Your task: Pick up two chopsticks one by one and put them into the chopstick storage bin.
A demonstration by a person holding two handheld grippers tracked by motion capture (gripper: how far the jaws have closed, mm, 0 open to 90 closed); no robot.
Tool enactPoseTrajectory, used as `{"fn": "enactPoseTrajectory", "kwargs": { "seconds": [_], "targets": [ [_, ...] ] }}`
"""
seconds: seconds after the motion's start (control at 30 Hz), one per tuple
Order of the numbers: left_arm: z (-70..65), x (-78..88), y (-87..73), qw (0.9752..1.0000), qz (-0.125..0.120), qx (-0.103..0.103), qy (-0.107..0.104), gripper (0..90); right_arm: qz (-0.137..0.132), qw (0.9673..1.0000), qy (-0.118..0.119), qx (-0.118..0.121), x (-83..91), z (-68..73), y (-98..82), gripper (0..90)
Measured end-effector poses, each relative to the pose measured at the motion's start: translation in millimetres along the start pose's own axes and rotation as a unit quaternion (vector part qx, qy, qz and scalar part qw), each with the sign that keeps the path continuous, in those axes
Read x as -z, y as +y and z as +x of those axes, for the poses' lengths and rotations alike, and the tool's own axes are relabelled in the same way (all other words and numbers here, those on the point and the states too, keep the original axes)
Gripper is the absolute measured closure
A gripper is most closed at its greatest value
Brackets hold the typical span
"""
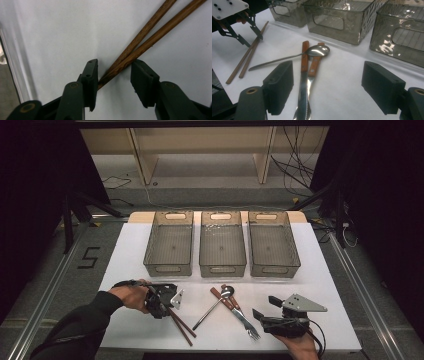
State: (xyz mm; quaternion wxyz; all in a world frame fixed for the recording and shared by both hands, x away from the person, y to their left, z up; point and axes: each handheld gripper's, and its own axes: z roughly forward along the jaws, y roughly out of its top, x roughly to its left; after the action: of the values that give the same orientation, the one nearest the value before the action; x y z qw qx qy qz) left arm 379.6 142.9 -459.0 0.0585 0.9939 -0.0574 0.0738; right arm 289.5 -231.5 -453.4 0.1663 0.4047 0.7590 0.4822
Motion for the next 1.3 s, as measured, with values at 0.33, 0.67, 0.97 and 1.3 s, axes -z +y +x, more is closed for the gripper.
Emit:
{"fn": "enactPoseTrajectory", "kwargs": {
  "seconds": [0.33, 0.67, 0.97, 1.3],
  "targets": [
    [-5.3, 3.0, 1.4, 0.9987, 0.001, -0.047, 0.019, 72.7, 0.006, 1.0000, 0.002, 0.001, -1.2, 0.1, -0.2, 26.2],
    [-5.9, 3.9, 4.0, 0.9984, -0.003, -0.055, 0.014, 83.6, 0.009, 1.0000, 0.004, 0.001, -1.8, -0.1, -0.4, 26.2],
    [-2.8, 10.7, 5.8, 0.9984, -0.008, -0.053, 0.019, 84.6, 0.009, 0.9999, 0.004, 0.000, -1.7, -0.4, -0.4, 26.2],
    [4.8, 41.0, -2.7, 0.9971, -0.037, -0.006, 0.066, 84.6, 0.008, 1.0000, 0.003, 0.001, -0.9, -0.4, -0.3, 26.2]
  ]
}}
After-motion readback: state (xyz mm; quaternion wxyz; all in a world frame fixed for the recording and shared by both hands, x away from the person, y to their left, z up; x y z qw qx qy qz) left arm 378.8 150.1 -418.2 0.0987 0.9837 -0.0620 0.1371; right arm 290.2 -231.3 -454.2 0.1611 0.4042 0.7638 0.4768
